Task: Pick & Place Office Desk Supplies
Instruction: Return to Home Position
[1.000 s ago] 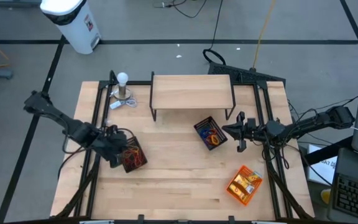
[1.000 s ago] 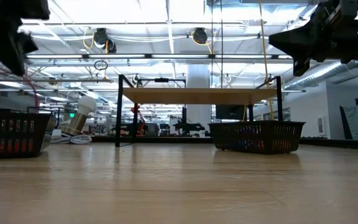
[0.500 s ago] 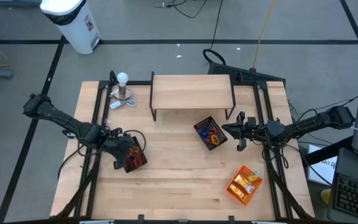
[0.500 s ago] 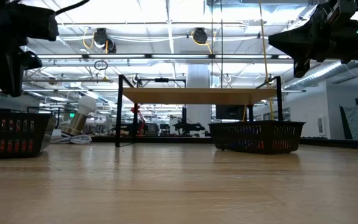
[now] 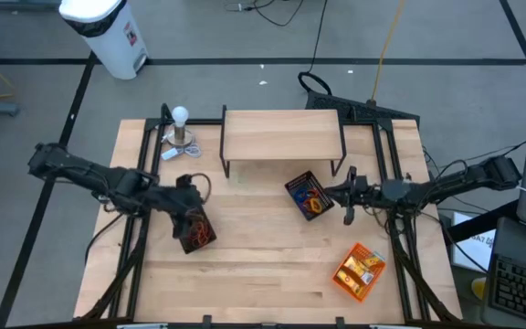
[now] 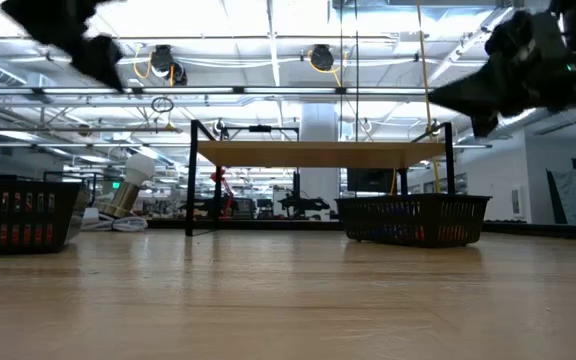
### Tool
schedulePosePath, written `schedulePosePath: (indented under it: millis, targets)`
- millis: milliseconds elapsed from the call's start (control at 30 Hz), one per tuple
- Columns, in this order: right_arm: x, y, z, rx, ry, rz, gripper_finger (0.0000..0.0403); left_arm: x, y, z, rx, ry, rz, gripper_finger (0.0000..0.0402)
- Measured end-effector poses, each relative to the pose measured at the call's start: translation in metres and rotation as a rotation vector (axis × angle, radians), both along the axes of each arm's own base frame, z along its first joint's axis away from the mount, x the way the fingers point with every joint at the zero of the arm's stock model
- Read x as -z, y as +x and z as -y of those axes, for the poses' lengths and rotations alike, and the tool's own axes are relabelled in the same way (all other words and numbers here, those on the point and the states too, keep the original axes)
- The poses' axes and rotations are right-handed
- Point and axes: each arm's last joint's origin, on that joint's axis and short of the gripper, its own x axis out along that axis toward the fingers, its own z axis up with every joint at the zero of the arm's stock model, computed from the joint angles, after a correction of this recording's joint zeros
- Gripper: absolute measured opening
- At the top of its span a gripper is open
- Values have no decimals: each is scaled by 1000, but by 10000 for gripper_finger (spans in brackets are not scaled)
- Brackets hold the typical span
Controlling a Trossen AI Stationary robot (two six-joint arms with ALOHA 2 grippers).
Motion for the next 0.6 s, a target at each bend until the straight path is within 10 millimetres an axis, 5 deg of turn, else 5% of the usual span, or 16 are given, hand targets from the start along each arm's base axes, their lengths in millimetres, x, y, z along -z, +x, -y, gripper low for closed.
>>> schedulePosePath:
  millis: [167,400,600]
  targets:
    - [-16,6,7,6,-34,-66,1,-33,-8,-17,68,142,306,220]
    - [-37,4,13,5,-103,-20,0,-67,-37,-43,17,243,584,27]
    - [-47,-8,17,35,-129,46,0,-65,-54,-58,-77,256,704,6]
